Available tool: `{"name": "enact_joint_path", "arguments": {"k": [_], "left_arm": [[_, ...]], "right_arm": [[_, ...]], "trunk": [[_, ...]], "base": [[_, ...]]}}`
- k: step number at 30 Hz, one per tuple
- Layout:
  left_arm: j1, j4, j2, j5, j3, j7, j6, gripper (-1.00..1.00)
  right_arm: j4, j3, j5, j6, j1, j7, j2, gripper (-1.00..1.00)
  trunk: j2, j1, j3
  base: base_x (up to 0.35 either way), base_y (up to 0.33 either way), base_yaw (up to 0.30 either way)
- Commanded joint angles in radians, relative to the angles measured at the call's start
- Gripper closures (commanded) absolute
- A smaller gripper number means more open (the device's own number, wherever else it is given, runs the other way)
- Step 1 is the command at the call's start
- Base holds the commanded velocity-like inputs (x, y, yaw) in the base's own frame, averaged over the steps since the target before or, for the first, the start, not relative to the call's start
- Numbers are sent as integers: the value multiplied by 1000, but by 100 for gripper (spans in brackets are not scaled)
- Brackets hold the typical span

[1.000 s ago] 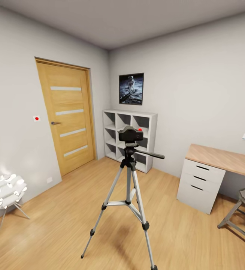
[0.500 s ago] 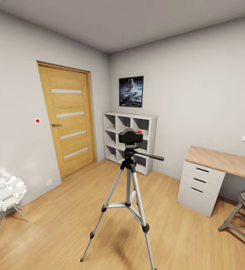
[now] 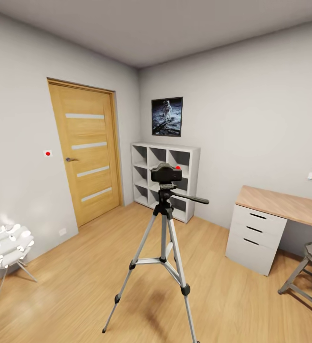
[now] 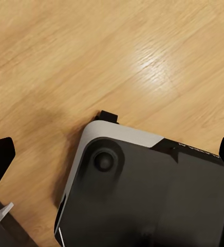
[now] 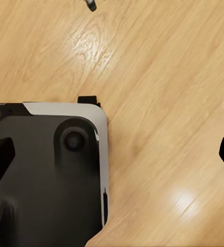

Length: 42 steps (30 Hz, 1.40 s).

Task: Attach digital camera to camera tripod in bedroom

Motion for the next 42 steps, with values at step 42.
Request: {"name": "enact_joint_path", "arguments": {"k": [42], "left_arm": [[0, -2, 0, 7, -8, 5, -1, -100]], "right_arm": [[3, 1, -4, 0, -1, 4, 6, -100]], "trunk": [[-1, 0, 0]], "base": [[0, 0, 0]]}}
